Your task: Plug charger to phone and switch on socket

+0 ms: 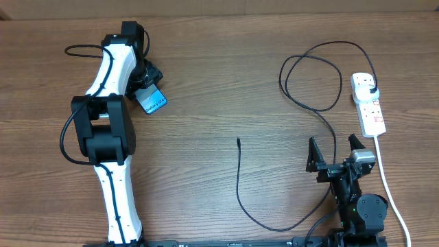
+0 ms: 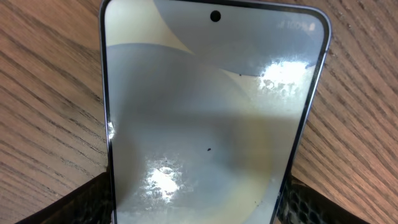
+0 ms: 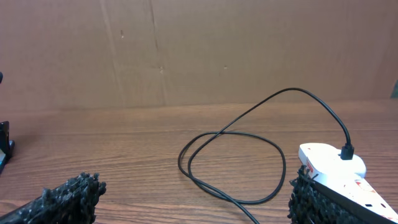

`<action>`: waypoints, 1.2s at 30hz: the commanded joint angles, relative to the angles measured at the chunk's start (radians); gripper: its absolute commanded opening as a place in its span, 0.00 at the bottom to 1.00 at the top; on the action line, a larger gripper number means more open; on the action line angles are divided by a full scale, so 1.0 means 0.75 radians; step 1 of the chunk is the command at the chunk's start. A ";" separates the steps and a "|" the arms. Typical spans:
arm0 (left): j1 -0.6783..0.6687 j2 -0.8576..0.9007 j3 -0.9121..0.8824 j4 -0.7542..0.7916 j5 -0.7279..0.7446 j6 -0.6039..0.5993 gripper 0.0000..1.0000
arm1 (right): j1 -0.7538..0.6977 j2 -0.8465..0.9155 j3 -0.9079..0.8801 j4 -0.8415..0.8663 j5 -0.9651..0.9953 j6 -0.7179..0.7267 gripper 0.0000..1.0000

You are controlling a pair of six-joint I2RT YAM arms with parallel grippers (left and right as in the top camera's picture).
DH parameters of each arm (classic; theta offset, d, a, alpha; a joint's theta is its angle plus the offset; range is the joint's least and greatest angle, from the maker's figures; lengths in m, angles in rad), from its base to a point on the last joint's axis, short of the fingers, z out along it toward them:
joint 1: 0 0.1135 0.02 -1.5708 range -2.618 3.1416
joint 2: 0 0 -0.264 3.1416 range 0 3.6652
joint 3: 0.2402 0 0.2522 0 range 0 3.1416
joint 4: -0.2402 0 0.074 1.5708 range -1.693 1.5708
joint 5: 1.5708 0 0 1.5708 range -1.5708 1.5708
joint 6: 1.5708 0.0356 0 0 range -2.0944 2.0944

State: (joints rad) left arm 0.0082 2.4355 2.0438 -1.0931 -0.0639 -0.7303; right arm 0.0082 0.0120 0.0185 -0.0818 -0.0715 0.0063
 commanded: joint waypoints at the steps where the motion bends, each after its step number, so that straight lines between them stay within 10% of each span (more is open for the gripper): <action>1: -0.003 0.082 -0.017 0.002 0.016 -0.014 0.62 | 0.007 -0.012 -0.014 0.006 0.001 -0.005 1.00; 22: -0.003 0.082 -0.017 -0.004 0.012 -0.014 0.04 | 0.007 -0.012 -0.014 0.006 0.001 -0.005 1.00; 36: -0.003 0.082 -0.017 -0.003 0.012 -0.014 0.04 | 0.007 -0.012 -0.014 0.006 0.001 -0.005 1.00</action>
State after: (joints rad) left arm 0.0082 2.4355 2.0449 -1.0939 -0.0643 -0.7303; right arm 0.0082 0.0120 0.0185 -0.0818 -0.0715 0.0063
